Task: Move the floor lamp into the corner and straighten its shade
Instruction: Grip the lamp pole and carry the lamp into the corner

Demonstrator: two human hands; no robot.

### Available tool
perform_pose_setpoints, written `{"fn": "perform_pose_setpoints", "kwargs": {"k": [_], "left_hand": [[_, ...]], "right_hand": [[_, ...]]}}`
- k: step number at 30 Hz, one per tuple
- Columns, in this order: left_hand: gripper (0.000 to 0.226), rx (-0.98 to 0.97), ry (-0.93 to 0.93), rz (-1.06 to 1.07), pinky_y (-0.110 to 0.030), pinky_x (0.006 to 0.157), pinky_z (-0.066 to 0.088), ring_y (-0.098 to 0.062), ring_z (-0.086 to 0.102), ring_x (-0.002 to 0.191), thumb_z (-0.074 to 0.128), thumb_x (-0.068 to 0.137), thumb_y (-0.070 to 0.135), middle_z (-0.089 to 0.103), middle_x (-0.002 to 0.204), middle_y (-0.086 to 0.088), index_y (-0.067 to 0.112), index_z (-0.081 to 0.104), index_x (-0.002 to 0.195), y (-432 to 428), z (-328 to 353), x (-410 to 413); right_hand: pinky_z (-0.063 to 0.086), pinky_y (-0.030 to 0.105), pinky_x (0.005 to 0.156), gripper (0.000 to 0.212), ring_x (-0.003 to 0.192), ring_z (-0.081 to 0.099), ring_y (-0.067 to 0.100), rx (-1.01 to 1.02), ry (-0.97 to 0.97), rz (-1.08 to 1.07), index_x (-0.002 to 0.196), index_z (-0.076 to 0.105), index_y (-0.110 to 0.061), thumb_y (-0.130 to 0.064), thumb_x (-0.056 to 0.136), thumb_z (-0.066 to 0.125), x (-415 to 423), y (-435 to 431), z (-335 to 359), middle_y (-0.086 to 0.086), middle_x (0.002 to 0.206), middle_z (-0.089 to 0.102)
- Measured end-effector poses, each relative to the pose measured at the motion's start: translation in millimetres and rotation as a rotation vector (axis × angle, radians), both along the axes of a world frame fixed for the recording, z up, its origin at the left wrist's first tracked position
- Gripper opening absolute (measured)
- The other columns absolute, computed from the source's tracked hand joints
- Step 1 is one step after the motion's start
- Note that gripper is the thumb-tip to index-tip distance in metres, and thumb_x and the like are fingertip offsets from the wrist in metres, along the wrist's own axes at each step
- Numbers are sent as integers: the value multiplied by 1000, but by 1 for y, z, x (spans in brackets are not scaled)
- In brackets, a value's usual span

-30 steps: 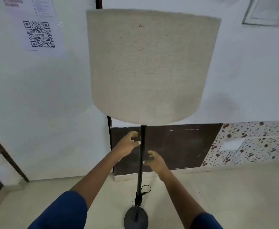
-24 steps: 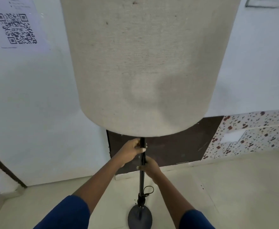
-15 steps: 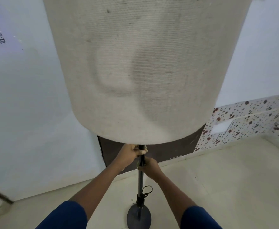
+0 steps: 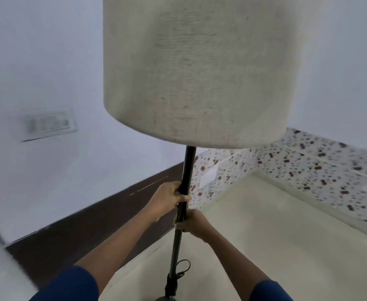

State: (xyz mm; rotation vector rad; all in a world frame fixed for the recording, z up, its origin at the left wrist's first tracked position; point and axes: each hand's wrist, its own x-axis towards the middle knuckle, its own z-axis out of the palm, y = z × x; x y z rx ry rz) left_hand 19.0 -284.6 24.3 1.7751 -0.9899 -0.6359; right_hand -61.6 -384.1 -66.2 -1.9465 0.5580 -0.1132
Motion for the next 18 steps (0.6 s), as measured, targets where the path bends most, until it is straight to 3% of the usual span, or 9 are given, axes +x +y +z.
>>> {"fn": "perform_pose_setpoints", "kwargs": {"k": [4, 6, 8, 12, 18], "left_hand": [[7, -20, 6, -81, -37, 85, 56, -23, 68, 94, 65, 78, 10, 70, 96, -12, 15, 64, 83, -104, 14, -21], [7, -20, -12, -116, -28, 77, 57, -24, 68, 93, 65, 79, 10, 68, 92, -9, 12, 62, 85, -158, 22, -32], [9, -46, -32, -142, -21, 71, 55, -24, 68, 92, 64, 79, 11, 67, 92, -7, 12, 61, 87, -215, 29, -45], [10, -75, -34, -187, -27, 77, 57, -25, 67, 95, 64, 80, 11, 65, 93, -6, 14, 59, 89, -307, 37, -56], [19, -95, -28, -246, -26, 76, 58, -24, 68, 96, 64, 80, 10, 68, 103, -11, 9, 62, 99, -463, 28, -46]], "right_hand": [[50, 25, 68, 12, 70, 59, 15, 9, -45, -61, 71, 62, -18, -7, 71, 65, -31, -97, 18, 4, 78, 64], [51, 30, 70, 14, 74, 59, 19, 5, -62, -92, 70, 61, -19, -6, 69, 65, -45, -151, 27, 8, 82, 64], [50, 26, 67, 13, 70, 59, 17, -16, -58, -126, 70, 62, -19, -6, 69, 65, -57, -208, 33, 5, 78, 64], [47, 20, 60, 13, 63, 56, 10, -53, -59, -181, 71, 62, -16, -4, 69, 63, -75, -295, 46, -3, 71, 62], [48, 14, 60, 12, 67, 59, 8, -104, -44, -271, 76, 63, -14, -5, 70, 65, -77, -441, 46, 4, 83, 66]]}}
